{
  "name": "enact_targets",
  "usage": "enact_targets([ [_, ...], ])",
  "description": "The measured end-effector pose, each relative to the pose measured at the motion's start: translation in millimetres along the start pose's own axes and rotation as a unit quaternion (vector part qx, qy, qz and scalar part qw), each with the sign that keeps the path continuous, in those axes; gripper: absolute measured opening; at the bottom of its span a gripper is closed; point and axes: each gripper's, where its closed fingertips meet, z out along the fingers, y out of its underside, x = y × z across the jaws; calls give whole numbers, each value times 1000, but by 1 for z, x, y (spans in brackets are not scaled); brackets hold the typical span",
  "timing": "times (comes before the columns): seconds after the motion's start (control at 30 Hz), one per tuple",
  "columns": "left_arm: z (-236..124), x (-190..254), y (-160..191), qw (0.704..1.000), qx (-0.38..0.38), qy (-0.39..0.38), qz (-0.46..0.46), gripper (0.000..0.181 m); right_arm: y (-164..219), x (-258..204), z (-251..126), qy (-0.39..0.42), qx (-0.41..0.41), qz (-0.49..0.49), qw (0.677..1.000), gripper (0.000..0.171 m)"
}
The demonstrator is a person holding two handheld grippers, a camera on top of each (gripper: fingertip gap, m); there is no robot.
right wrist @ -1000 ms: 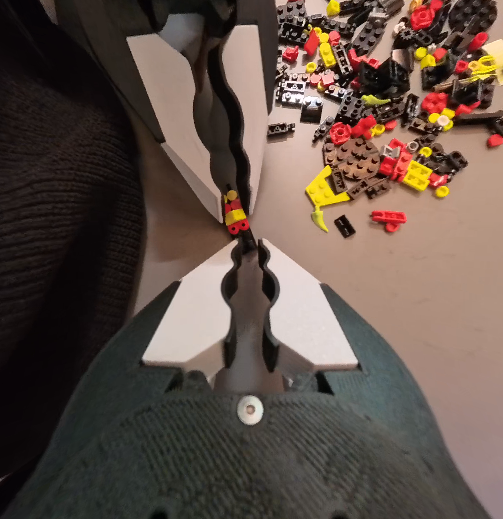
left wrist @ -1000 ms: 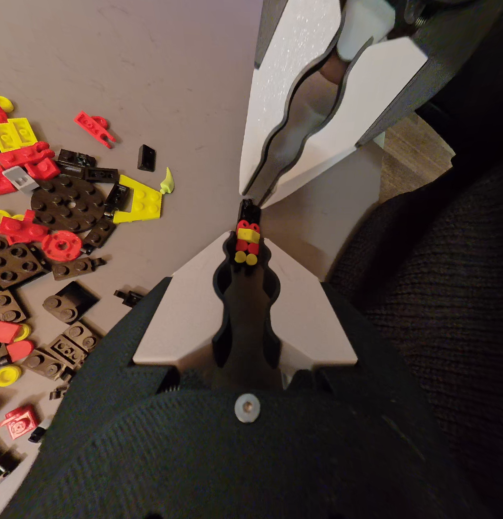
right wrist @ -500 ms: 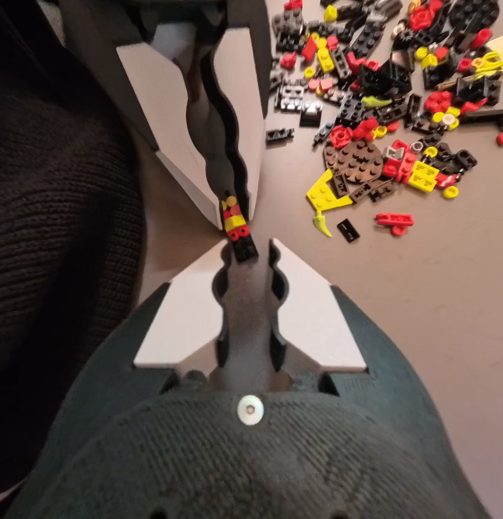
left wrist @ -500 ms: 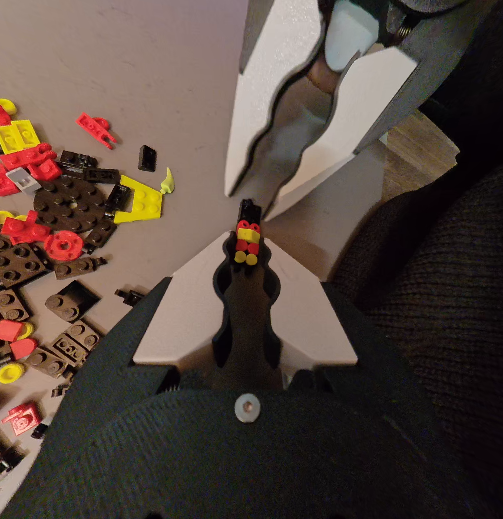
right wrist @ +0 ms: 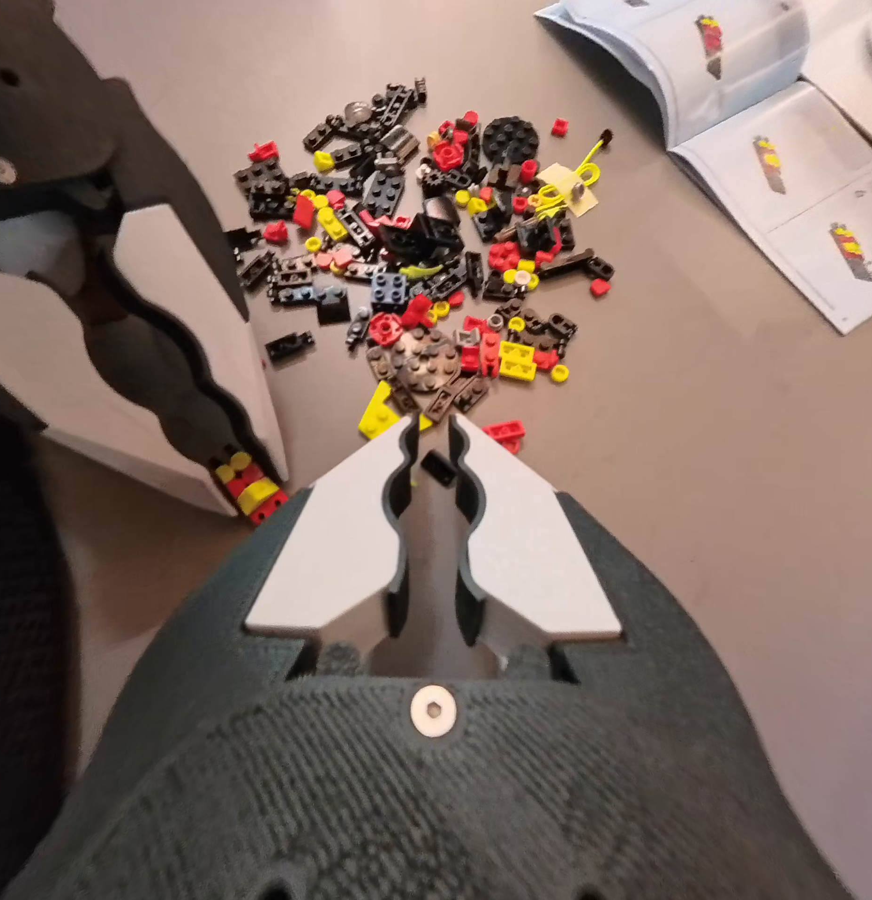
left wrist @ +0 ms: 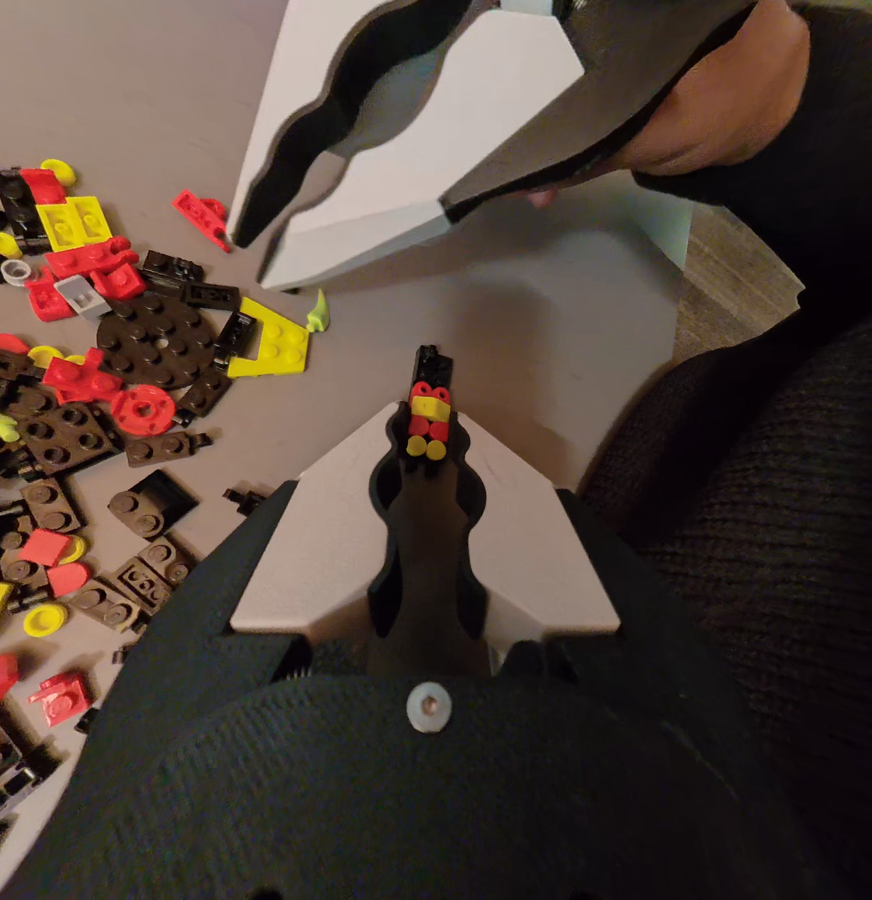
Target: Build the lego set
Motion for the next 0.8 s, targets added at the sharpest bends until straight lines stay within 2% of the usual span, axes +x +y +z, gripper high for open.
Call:
enact_targets([
  [0.5,-2,1,2,1000,-4,2,-4,15,-1,16,22,23,-19,47,998,4],
  [0.8,-3,1,3,1000,-7,7,-1,14,-10,15,-15,9,25,4,1000,2],
])
